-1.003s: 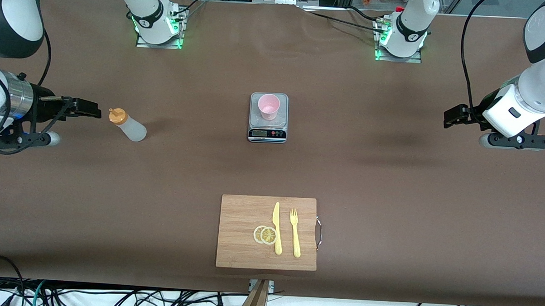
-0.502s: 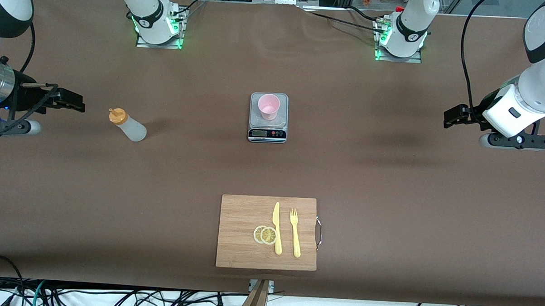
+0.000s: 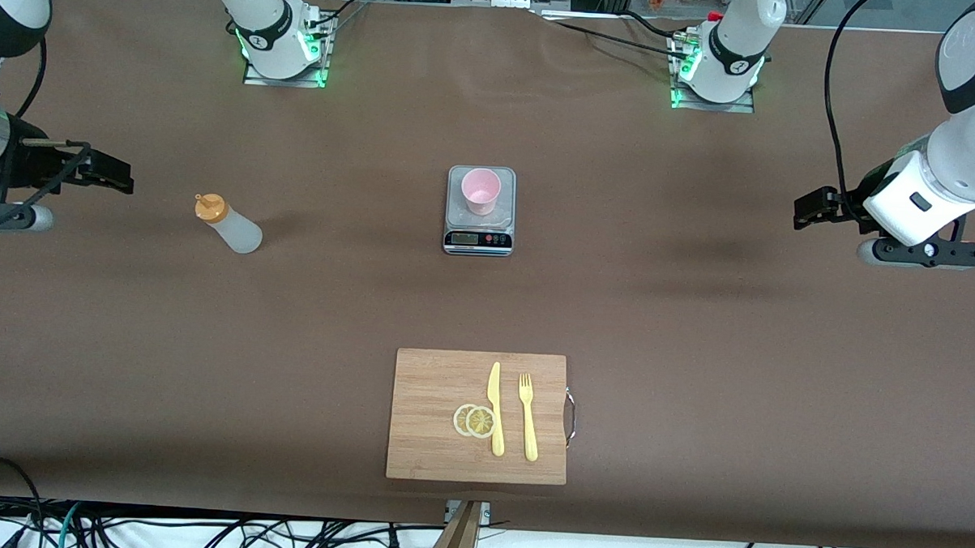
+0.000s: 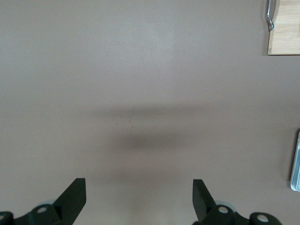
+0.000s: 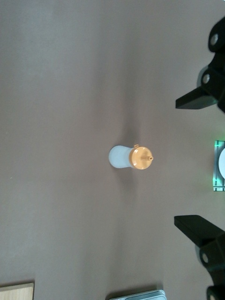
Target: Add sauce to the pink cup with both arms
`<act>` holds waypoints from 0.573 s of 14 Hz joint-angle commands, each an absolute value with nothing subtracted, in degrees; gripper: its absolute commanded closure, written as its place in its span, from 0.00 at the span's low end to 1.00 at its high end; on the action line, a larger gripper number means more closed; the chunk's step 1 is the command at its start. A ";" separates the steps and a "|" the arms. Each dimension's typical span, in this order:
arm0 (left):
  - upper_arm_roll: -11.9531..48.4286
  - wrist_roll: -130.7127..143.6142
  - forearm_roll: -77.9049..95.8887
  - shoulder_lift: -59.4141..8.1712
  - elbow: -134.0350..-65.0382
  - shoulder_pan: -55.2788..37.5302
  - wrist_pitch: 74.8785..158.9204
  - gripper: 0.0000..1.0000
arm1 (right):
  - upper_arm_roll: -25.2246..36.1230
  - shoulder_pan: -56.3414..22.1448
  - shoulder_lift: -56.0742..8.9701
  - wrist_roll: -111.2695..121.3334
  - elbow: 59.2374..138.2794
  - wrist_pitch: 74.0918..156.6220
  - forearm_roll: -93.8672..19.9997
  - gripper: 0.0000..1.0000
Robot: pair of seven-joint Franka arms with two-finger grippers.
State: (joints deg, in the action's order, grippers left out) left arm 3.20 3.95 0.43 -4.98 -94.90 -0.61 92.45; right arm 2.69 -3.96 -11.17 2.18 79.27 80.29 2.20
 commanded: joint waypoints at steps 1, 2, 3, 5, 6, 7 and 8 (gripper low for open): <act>3.60 2.81 0.44 -5.45 -93.60 -0.09 91.67 0.00 | 2.11 -3.17 -6.86 1.06 83.76 80.25 2.73 0.00; 3.60 2.81 0.44 -5.45 -93.60 -0.09 91.67 0.00 | 2.11 -3.08 -6.68 0.97 83.85 80.24 2.46 0.00; 3.60 2.81 0.44 -5.45 -93.60 -0.09 91.67 0.00 | 2.02 -3.08 -6.16 0.97 83.93 80.16 2.55 0.00; 3.60 2.81 0.53 -5.45 -93.60 -0.09 91.67 0.00 | 2.02 -3.08 -5.54 0.97 84.98 79.89 2.29 0.00; 3.60 2.81 0.44 -5.45 -93.60 -0.09 91.67 0.00 | 2.02 -2.99 -5.36 0.97 85.34 79.89 2.11 0.00; 3.60 2.81 0.44 -5.45 -93.60 -0.09 91.67 0.00 | 1.93 -2.99 -5.27 0.10 85.60 79.81 1.94 0.00; 3.60 2.81 0.44 -5.45 -93.60 -0.09 91.67 0.00 | 1.93 -2.99 -5.01 -2.61 85.69 79.28 1.50 0.00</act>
State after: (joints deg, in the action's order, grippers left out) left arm 3.20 3.95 0.43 -4.97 -94.90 -0.61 92.45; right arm 2.71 -3.58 -7.40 0.93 83.17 79.54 2.10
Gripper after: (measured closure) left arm 0.000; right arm 0.000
